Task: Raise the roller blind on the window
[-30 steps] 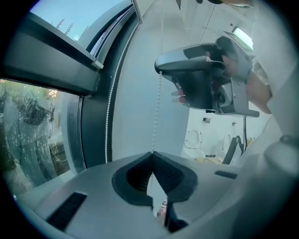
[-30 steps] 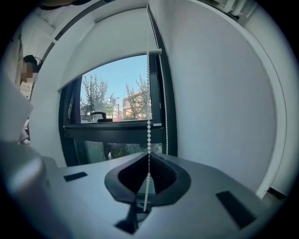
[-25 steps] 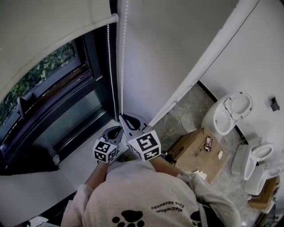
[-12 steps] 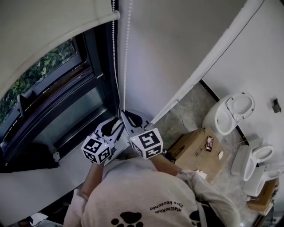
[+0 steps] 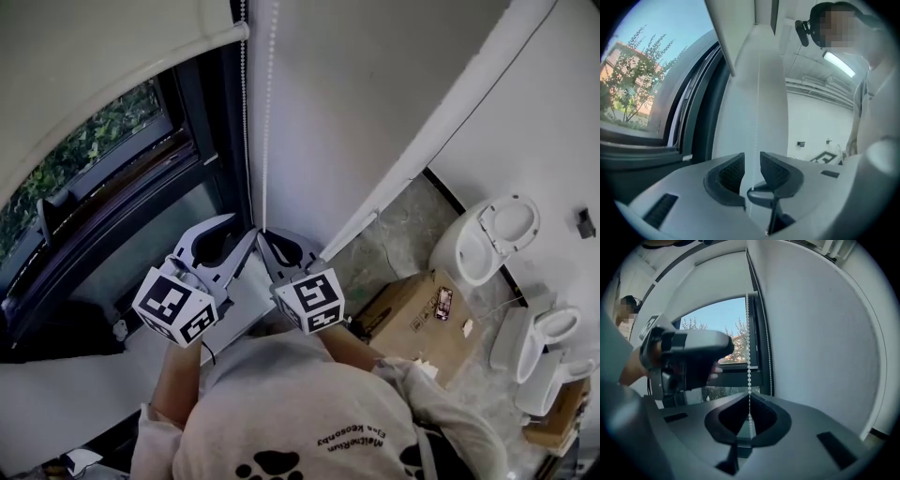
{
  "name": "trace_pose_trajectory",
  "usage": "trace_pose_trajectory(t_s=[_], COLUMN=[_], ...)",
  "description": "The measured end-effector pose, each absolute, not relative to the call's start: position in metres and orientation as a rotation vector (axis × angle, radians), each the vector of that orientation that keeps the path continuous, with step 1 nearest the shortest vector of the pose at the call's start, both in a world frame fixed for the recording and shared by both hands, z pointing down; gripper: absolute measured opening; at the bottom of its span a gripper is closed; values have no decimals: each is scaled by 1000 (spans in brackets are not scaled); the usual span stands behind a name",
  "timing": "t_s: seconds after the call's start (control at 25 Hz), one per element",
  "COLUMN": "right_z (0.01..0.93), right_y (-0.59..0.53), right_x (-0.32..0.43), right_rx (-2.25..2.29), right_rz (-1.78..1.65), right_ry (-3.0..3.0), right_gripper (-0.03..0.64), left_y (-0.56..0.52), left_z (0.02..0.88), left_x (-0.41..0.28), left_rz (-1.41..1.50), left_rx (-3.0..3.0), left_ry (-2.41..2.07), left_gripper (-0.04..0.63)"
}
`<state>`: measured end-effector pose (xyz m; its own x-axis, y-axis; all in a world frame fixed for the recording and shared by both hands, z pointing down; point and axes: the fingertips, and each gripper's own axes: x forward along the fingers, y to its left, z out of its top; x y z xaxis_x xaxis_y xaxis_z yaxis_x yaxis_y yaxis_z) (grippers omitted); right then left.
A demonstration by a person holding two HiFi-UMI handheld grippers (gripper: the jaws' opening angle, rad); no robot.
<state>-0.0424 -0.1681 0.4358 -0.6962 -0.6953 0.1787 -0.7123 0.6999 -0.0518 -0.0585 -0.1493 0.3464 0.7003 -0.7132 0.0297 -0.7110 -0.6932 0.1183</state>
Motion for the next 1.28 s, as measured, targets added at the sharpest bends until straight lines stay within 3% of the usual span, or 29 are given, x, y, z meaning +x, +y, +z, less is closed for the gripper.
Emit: trace_pose_trajectory(t_s=[0.44,0.56,0.72,1.28], right_z=[436,436,436,476], right_y=[-167,-167,-167,-165], right_x=[-43,-43,-41,-39], right_rx=[1141,1140,1138,1151], right_rz=[177,170,153,146], right_ry=[-2761,-2768,-2767,-2704], right_gripper=[11,11,11,11], left_y=[-168,-174,-176,-176], left_z=[252,239,237,278], left_x=[-32,-30,-25,-31], left_rz=[-71,-56,-3,-17], left_rx=[2954,2972,2998,2908], left_ry=[-1173,-1202,-1207,-1194], left_gripper=[109,83,16,8])
